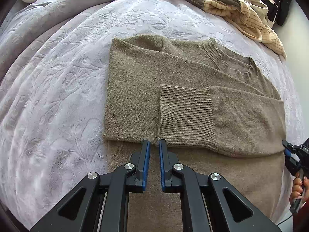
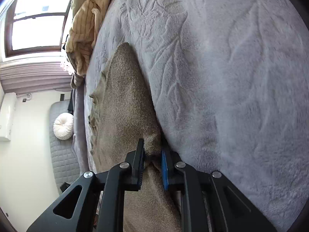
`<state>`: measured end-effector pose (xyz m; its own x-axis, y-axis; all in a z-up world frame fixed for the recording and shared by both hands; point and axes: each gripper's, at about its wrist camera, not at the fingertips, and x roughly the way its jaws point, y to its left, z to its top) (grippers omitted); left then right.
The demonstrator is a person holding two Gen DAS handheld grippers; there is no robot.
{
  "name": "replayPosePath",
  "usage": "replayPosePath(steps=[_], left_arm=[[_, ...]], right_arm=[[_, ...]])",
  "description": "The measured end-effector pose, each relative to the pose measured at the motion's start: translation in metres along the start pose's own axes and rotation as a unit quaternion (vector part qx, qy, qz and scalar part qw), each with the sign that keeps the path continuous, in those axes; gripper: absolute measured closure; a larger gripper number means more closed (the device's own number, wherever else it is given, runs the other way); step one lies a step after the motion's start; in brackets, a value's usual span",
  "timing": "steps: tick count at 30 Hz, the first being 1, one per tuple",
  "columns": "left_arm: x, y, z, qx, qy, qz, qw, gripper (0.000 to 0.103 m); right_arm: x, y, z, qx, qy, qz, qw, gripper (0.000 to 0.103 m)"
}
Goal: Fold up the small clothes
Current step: 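Grasp the sweater side edge with the right tool and fold it inward, then open the right tool and lift both tools above the folded sweater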
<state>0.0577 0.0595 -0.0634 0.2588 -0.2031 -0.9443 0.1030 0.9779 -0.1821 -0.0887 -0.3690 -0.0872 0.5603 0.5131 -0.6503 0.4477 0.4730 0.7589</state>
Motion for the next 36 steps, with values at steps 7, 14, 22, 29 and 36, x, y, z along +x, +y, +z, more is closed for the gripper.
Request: replayPosePath(steps=[7, 14, 22, 29, 36], left_arm=[[0.003, 0.0, 0.001, -0.002, -0.001, 0.006, 1.0, 0.093], [-0.004, -0.001, -0.005, 0.007, -0.005, 0.01, 0.9999, 0.093], [-0.002, -0.002, -0.018, 0.012, 0.018, 0.01, 0.9997, 0.093], [-0.014, -0.005, -0.028, 0.007, 0.013, 0.016, 0.9998, 0.0], [-0.015, -0.004, -0.035, 0.015, 0.029, 0.036, 0.9988, 0.0]], right_arm=[[0.019, 0.038, -0.009, -0.153, 0.008, -0.161, 0.975, 0.086], [0.012, 0.049, -0.023, -0.125, -0.017, -0.176, 0.976, 0.077], [-0.004, 0.07, -0.065, -0.141, -0.017, -0.208, 0.968, 0.059], [0.005, 0.091, -0.089, -0.162, -0.005, -0.22, 0.962, 0.05], [0.004, 0.108, -0.102, -0.186, -0.008, -0.241, 0.953, 0.043]])
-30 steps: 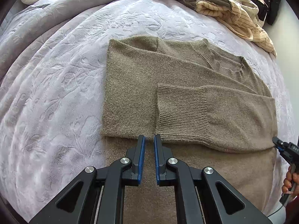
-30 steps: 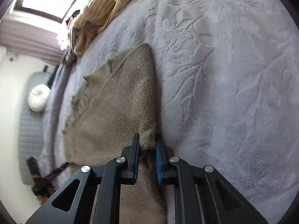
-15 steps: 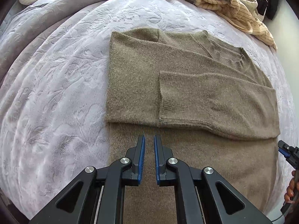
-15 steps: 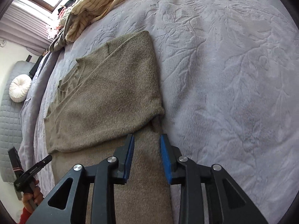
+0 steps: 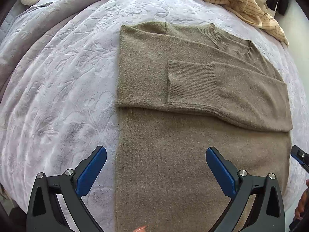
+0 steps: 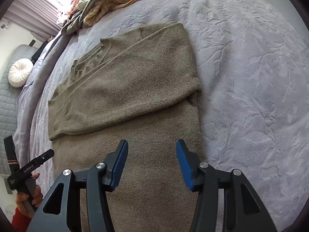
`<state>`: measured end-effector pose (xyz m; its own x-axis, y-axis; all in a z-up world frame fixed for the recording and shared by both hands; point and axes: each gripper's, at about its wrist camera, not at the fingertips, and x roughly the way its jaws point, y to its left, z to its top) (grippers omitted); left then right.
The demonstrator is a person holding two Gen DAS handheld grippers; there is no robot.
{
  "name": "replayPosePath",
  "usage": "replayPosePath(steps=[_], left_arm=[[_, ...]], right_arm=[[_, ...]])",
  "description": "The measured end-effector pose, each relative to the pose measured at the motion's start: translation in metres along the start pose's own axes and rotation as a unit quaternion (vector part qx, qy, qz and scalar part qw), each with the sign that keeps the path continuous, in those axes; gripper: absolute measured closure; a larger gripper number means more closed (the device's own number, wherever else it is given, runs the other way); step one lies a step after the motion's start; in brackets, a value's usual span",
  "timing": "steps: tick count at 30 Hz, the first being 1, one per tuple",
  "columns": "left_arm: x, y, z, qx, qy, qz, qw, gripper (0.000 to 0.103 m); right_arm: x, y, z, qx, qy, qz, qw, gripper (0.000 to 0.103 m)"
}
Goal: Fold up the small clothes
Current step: 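Open the right tool and lift both tools above the folded sweater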
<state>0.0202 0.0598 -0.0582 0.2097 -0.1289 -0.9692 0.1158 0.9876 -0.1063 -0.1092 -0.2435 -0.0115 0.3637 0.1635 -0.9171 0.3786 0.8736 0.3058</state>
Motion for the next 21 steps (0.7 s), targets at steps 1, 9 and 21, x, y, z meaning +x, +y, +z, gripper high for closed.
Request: replayPosePath(steps=[1, 9, 21], left_arm=[[-0.002, 0.001, -0.002, -0.001, 0.001, 0.003, 1.0, 0.0], [-0.017, 0.008, -0.019, -0.004, 0.029, -0.027, 0.9992, 0.0], [-0.039, 0.005, -0.048, 0.027, 0.07, -0.026, 0.9968, 0.0]], right_arm=[[-0.003, 0.002, -0.001, -0.003, -0.002, -0.006, 1.0, 0.042], [-0.017, 0.006, -0.011, 0.002, 0.015, -0.012, 1.0, 0.04], [-0.026, 0.041, -0.052, -0.01, 0.065, 0.026, 0.997, 0.04]])
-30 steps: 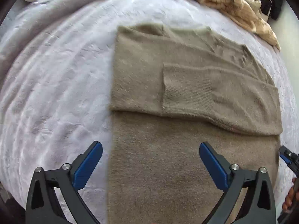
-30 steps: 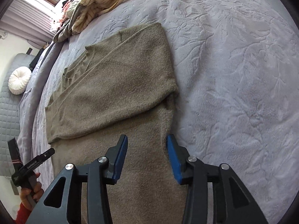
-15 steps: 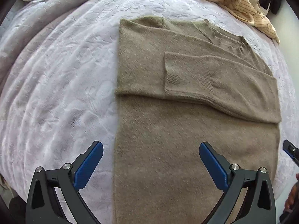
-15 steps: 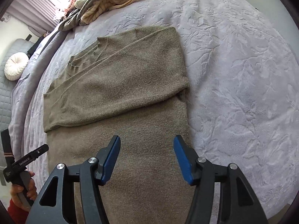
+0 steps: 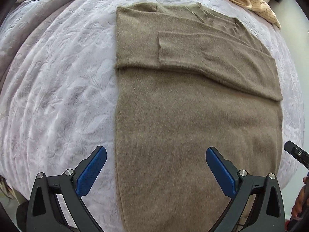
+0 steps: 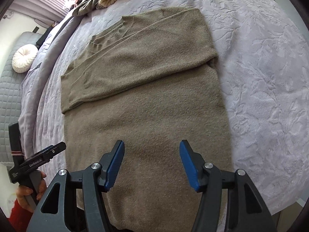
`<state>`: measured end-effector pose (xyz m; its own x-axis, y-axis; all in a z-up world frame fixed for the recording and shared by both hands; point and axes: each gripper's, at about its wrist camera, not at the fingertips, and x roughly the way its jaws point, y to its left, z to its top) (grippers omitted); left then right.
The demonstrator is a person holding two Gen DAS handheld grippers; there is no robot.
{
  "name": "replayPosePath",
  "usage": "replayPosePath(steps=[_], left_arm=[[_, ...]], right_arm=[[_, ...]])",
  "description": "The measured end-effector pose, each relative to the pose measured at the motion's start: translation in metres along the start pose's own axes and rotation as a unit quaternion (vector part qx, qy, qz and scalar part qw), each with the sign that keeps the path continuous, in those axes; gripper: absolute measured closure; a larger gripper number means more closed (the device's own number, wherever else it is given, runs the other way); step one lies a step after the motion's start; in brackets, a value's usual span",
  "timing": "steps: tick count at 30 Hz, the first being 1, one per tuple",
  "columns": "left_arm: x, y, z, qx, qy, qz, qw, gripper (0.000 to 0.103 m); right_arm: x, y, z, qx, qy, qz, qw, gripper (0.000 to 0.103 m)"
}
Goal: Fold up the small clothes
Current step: 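Open the right tool and lift both tools above the folded sweater, then move both tools to the sweater hem and grasp its two corners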
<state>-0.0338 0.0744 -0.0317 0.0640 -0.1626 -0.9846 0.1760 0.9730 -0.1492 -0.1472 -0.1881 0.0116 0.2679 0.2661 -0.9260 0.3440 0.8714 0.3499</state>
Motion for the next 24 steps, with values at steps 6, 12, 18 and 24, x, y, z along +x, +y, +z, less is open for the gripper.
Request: replayPosePath(steps=[6, 12, 18, 24], left_arm=[[-0.009, 0.001, -0.023, 0.014, 0.015, -0.003, 0.9998, 0.0], [-0.012, 0.01, -0.048, 0.012, 0.04, -0.023, 0.9989, 0.0], [-0.017, 0.023, -0.073, 0.016, 0.049, -0.018, 0.9985, 0.0], [-0.014, 0.046, -0.104, 0.024, 0.073, -0.03, 0.9966, 0.0]], right_arm=[[0.002, 0.008, -0.018, 0.011, 0.024, 0.013, 1.0, 0.04], [-0.004, 0.011, -0.033, 0.019, 0.03, 0.022, 0.999, 0.04], [-0.007, -0.001, -0.048, 0.019, 0.039, 0.019, 0.999, 0.04], [-0.003, -0.042, -0.067, 0.015, 0.08, 0.0, 0.997, 0.04]])
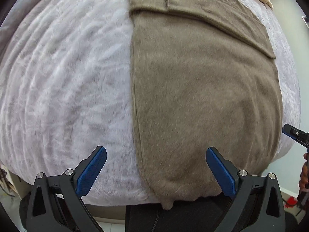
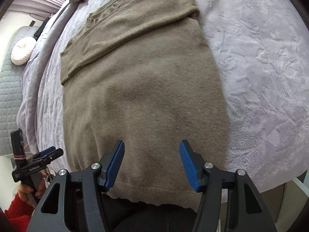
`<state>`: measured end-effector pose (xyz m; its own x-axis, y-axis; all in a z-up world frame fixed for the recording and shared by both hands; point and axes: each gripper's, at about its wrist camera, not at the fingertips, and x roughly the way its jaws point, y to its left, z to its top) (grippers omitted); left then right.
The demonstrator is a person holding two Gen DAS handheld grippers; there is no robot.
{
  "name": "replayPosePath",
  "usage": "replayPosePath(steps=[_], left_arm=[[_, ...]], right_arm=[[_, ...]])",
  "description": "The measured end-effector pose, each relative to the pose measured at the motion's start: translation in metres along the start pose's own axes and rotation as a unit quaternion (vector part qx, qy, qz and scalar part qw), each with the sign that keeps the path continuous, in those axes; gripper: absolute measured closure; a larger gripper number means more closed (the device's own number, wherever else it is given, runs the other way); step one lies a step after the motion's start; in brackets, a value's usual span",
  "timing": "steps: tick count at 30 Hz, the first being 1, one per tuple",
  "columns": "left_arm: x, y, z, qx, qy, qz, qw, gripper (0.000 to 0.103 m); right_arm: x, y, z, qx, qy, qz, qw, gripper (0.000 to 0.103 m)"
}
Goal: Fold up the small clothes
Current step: 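Move both tools to the sweater hem and grasp its two corners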
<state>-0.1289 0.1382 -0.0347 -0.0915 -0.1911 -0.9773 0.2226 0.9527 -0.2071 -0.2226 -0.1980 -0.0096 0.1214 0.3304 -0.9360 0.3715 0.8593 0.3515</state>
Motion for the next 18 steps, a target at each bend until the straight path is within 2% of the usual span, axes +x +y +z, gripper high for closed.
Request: replayPosePath(steps=[4, 7, 12, 15, 17, 18], left_arm=[[0.007, 0.009, -0.027, 0.015, 0.027, -0.053, 0.9981, 0.0], [0.012, 0.006, -0.047, 0.05, 0.044, -0.074, 0.9951, 0.0], [0.027, -0.003, -0.072, 0.095, 0.076, -0.087, 0.9888, 0.0], [0.038, -0.006, -0.069, 0.102, 0.083, -0.086, 0.9876, 0.0], [0.041, -0.01, -0.067, 0.102, 0.079, -0.078, 0.9886, 0.003], [0.043, -0.013, -0.063, 0.1, 0.074, -0.07, 0.9897, 0.013]], right_arm=[[0.012, -0.032, -0.02, 0.001, 0.05, -0.002, 0.999, 0.04], [0.02, -0.05, -0.039, -0.002, 0.085, 0.004, 0.996, 0.04], [0.039, -0.062, -0.061, -0.016, 0.13, 0.014, 0.991, 0.04], [0.049, -0.063, -0.064, -0.017, 0.137, 0.029, 0.99, 0.04], [0.056, -0.063, -0.065, -0.016, 0.139, 0.034, 0.99, 0.04], [0.059, -0.064, -0.065, -0.011, 0.14, 0.039, 0.989, 0.04]])
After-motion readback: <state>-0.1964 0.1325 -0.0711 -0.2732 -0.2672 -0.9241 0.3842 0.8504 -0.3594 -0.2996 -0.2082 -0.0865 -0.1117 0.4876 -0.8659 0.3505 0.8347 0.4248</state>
